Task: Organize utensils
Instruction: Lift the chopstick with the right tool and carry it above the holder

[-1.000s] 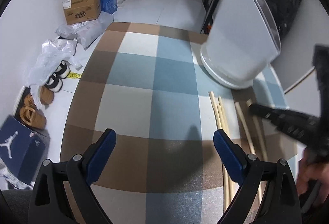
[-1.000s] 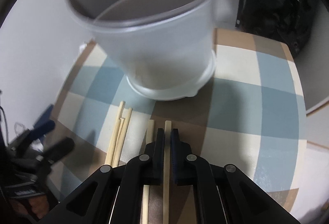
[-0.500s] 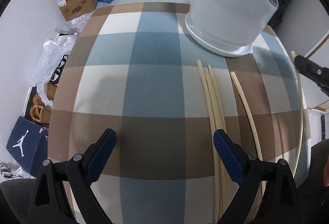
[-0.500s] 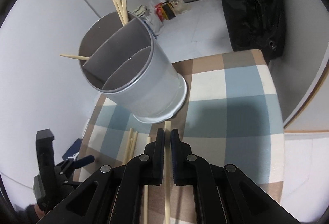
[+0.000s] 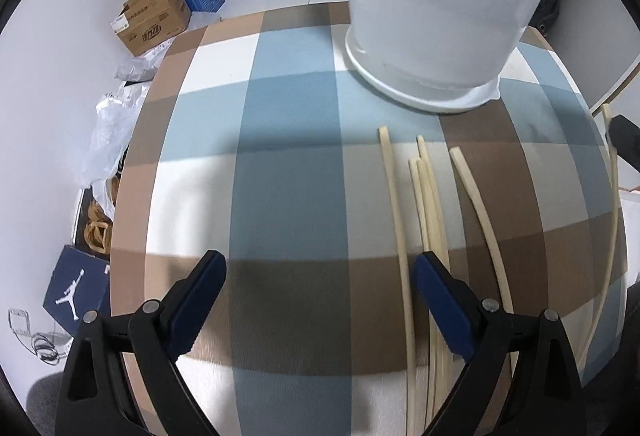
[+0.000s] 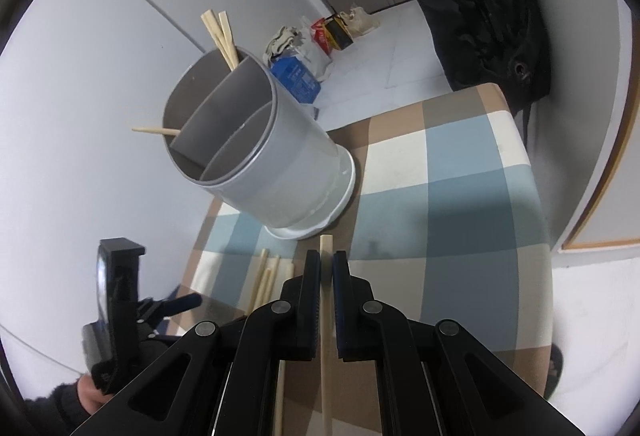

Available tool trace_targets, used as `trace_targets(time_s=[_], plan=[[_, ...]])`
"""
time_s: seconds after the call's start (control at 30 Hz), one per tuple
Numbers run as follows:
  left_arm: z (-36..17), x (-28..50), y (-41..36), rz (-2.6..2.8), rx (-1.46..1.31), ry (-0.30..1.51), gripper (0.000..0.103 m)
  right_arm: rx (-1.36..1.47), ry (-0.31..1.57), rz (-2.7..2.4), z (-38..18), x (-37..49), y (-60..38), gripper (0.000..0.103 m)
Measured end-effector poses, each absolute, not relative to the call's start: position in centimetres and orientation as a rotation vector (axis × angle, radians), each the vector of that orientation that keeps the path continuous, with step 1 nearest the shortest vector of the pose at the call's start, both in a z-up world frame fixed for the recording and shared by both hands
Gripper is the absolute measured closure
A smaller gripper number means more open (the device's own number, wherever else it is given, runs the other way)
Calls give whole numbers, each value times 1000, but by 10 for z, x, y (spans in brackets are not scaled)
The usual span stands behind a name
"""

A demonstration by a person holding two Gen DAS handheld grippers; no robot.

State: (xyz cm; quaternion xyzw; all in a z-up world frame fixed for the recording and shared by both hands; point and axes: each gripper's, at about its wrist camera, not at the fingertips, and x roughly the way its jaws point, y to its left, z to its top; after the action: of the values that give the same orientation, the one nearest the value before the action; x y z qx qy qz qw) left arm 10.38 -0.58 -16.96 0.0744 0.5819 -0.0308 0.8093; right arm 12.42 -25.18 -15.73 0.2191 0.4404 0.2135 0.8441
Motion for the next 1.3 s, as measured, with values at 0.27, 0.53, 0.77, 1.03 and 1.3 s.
trace_targets(time_s=[0.27, 0.53, 0.77, 1.03, 1.3], plan=[[-167, 128, -17, -97, 168, 1216, 35, 500, 908, 465, -152, 123, -257, 98], [-166, 133, -19, -186, 89, 1207, 97, 541, 900, 460, -152, 124, -266, 98], [-154, 125, -11, -162, 13, 1153, 101, 541, 880, 456, -149, 122, -267, 98], [-112, 101, -9, -150, -9, 995, 101, 523, 814, 445, -135, 111, -266, 98], [-85, 94, -1, -171, -18, 903, 102, 491, 720, 452, -98, 97, -256, 98]])
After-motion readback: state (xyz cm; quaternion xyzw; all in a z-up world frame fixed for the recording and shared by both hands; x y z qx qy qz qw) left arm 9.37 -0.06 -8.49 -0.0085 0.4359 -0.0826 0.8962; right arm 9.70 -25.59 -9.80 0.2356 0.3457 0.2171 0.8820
